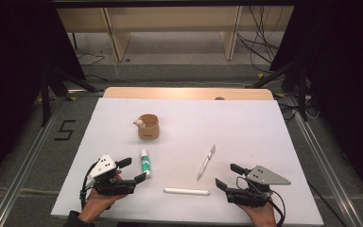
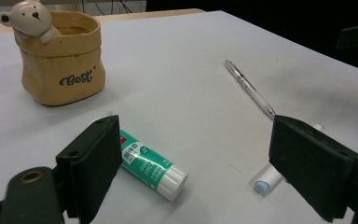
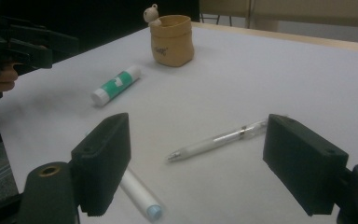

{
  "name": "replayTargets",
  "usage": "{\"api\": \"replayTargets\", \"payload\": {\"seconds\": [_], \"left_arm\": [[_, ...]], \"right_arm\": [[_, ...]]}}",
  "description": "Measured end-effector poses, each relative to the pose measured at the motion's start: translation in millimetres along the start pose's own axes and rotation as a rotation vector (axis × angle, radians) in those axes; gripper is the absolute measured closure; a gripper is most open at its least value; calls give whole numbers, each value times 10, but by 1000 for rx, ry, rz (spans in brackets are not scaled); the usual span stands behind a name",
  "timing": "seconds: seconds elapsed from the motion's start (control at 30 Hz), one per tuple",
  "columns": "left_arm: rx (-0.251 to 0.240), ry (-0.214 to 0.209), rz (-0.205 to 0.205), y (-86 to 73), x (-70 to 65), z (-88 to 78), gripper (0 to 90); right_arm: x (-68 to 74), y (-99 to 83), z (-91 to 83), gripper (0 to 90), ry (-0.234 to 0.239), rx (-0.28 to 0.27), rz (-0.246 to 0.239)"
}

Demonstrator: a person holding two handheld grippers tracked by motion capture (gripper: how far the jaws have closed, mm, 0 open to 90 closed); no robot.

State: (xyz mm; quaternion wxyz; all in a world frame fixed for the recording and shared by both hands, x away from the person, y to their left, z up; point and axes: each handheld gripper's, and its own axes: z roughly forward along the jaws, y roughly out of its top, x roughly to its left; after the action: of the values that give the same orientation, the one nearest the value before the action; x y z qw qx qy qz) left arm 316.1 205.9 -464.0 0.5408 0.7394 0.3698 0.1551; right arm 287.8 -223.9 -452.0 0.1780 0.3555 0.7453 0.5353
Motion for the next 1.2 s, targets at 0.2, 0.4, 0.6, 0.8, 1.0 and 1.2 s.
{"api": "replayTargets", "payload": {"seconds": [0.2, 0.4, 0.6, 0.8, 1.0, 1.2], "left_arm": [[0, 7, 1, 3, -1, 2, 167], [10, 48, -16, 30, 15, 9, 168], [2, 40, -42, 69, 18, 26, 168], [16, 63, -40, 135, 44, 47, 169], [16, 103, -75, 228, 172, 58, 175], [19, 147, -101, 322, 320, 92, 187]], "right_arm": [[-2, -1, 1, 241, -9, 1, 5], [-3, -6, 8, 244, -11, 2, 7], [-12, 2, -6, 247, -11, -12, 13], [-5, 5, -6, 247, -10, -11, 7], [-7, 6, -8, 247, -9, -16, 8], [-6, 9, -9, 247, -8, -18, 11]]}}
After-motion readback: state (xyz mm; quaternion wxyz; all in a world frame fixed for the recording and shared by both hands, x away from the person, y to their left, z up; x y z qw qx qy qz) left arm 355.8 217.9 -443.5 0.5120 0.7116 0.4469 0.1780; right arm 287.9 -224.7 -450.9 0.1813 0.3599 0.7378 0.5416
